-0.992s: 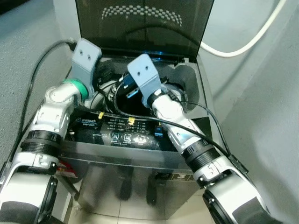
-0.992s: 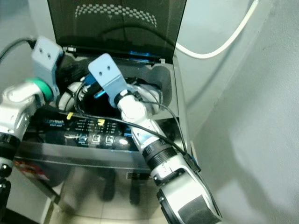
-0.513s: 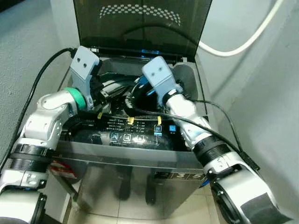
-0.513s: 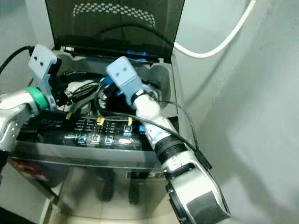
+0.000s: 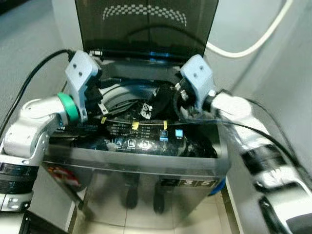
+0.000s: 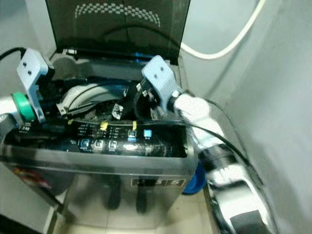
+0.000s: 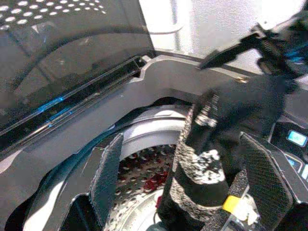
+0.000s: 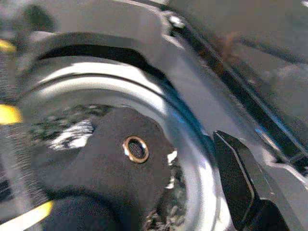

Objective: Clothes washing

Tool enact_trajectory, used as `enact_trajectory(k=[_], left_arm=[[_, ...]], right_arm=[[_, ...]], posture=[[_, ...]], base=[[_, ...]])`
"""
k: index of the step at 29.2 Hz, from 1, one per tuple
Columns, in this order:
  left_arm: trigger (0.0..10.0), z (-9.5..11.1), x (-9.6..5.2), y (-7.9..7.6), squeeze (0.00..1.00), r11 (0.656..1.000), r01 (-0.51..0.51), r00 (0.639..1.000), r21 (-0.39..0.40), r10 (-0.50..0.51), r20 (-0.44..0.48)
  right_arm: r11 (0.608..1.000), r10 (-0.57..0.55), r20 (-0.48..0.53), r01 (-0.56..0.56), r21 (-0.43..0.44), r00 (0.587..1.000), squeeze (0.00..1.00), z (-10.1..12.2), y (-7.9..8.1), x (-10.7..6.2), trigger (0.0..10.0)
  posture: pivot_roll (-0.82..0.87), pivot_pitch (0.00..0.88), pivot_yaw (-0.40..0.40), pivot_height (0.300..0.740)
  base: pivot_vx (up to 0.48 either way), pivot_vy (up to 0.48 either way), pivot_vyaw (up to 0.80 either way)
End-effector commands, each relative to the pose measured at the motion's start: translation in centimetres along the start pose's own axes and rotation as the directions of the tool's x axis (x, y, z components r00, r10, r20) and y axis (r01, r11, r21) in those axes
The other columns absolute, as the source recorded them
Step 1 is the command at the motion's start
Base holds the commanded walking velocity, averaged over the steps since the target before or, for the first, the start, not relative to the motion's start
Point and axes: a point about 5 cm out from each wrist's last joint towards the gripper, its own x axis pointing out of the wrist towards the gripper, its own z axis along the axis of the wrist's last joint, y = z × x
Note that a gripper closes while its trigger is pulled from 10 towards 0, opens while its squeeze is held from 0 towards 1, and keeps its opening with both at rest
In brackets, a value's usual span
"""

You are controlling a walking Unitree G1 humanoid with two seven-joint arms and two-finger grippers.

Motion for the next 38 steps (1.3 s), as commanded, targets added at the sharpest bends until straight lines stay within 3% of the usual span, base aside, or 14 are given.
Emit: enact_trajectory(k=[1, 4, 7, 10, 14, 16, 18, 19, 22, 24, 27, 33, 35, 38], left_arm=[[10.0, 0.7, -0.5, 1.2, 0.00, 0.995, -0.101, 0.995, 0.019, 0.101, 0.019], [10.0, 1.1, -0.7, 1.6, 0.00, 0.988, -0.151, 0.988, 0.027, 0.150, 0.040], [10.0, 2.4, -1.4, 3.6, 0.00, 0.934, -0.358, 0.926, 0.006, 0.355, 0.128], [10.0, 2.5, -1.6, 4.0, 0.00, 0.917, -0.400, 0.908, -0.003, 0.396, 0.138], [10.0, 1.9, -1.1, 3.2, 0.00, 0.936, -0.351, 0.931, -0.011, 0.350, 0.098], [10.0, 1.1, -0.3, 1.9, 0.00, 0.967, -0.252, 0.966, -0.028, 0.253, 0.051], [10.0, 1.1, -0.3, 1.9, 0.00, 0.967, -0.252, 0.966, -0.028, 0.253, 0.051], [10.0, 0.7, 0.3, 0.9, 0.00, 0.984, -0.174, 0.984, -0.039, 0.175, 0.039], [10.0, 0.6, 2.4, -1.7, 0.00, 0.992, 0.017, 0.997, -0.121, -0.008, 0.080], [10.0, 0.6, 2.4, -1.7, 0.00, 0.992, 0.017, 0.997, -0.121, -0.008, 0.080], [10.0, 0.4, 4.3, -2.7, 0.00, 0.984, 0.044, 0.993, -0.173, -0.025, 0.114], [10.0, -0.5, 5.9, -2.0, 0.00, 0.981, -0.050, 0.994, -0.189, 0.068, 0.087], [10.0, -0.3, 6.1, 1.0, 0.00, 0.948, -0.305, 0.946, -0.093, 0.313, 0.082], [10.0, -0.2, 5.8, 1.9, 0.00, 0.926, -0.373, 0.923, -0.066, 0.377, 0.081]], right_arm=[[0.999, 0.049, 0.112, -0.048, -0.006, 0.993, 0.00, 1.7, 0.0, -1.0, 10.0], [0.999, 0.044, 0.147, -0.047, 0.011, 0.988, 0.00, 2.1, -0.2, -1.4, 10.0], [0.982, -0.158, 0.242, 0.127, 0.140, 0.957, 0.00, 3.4, -1.8, -1.5, 10.0], [0.971, -0.208, 0.240, 0.169, 0.171, 0.948, 0.00, 3.5, -2.2, -1.4, 10.0], [0.981, -0.171, 0.236, 0.143, 0.132, 0.957, 0.00, 3.7, -1.0, -0.1, 10.0], [0.991, -0.129, 0.257, 0.111, 0.081, 0.958, 0.00, 4.6, -0.2, 0.7, 10.0], [0.991, -0.129, 0.257, 0.111, 0.081, 0.958, 0.00, 4.6, -0.2, 0.7, 10.0], [0.992, -0.123, 0.274, 0.111, 0.059, 0.954, 0.00, 5.3, -0.2, 1.1, 10.0], [0.975, -0.208, 0.280, 0.220, -0.011, 0.937, 0.00, 7.4, -0.7, 2.6, 10.0], [0.975, -0.208, 0.280, 0.220, -0.011, 0.937, 0.00, 7.4, -0.7, 2.6, 10.0], [0.958, -0.275, 0.301, 0.286, 0.011, 0.913, 0.00, 8.9, -0.9, 3.2, 10.0], [0.972, -0.228, 0.370, 0.233, 0.033, 0.901, 0.00, 10.4, 0.0, 3.1, 10.0], [0.987, -0.150, 0.364, 0.159, 0.005, 0.919, 0.00, 10.0, 0.9, 2.4, 10.0], [0.989, -0.139, 0.342, 0.151, -0.008, 0.929, 0.00, 9.3, 1.1, 2.2, 10.0]], posture=[[0.04, 0.079, 0.008, 0.740], [0.04, 0.079, 0.010, 0.740], [0.04, 0.078, 0.012, 0.740], [0.04, 0.078, 0.012, 0.740], [0.04, 0.074, 0.012, 0.740], [0.05, 0.070, 0.003, 0.740], [0.05, 0.070, 0.003, 0.740], [0.05, 0.070, 0.001, 0.740], [0.03, 0.068, 0.002, 0.740], [0.03, 0.068, 0.002, 0.740], [0.02, 0.068, 0.003, 0.740], [0.02, 0.069, 0.004, 0.740], [0.01, 0.073, 0.008, 0.740], [0.01, 0.075, 0.009, 0.740]], base=[[0.000, 0.000, 0.00], [0.000, 0.000, 0.00], [0.000, 0.000, 0.00], [0.000, 0.000, 0.00], [0.000, 0.000, 0.00], [0.000, 0.000, 0.00], [0.000, 0.000, 0.00], [0.000, 0.000, 0.00], [0.000, 0.000, 0.00], [0.000, 0.000, 0.00], [0.000, 0.000, 0.00], [0.000, 0.000, 0.00], [0.000, 0.000, 0.00], [0.000, 0.000, 0.00]])
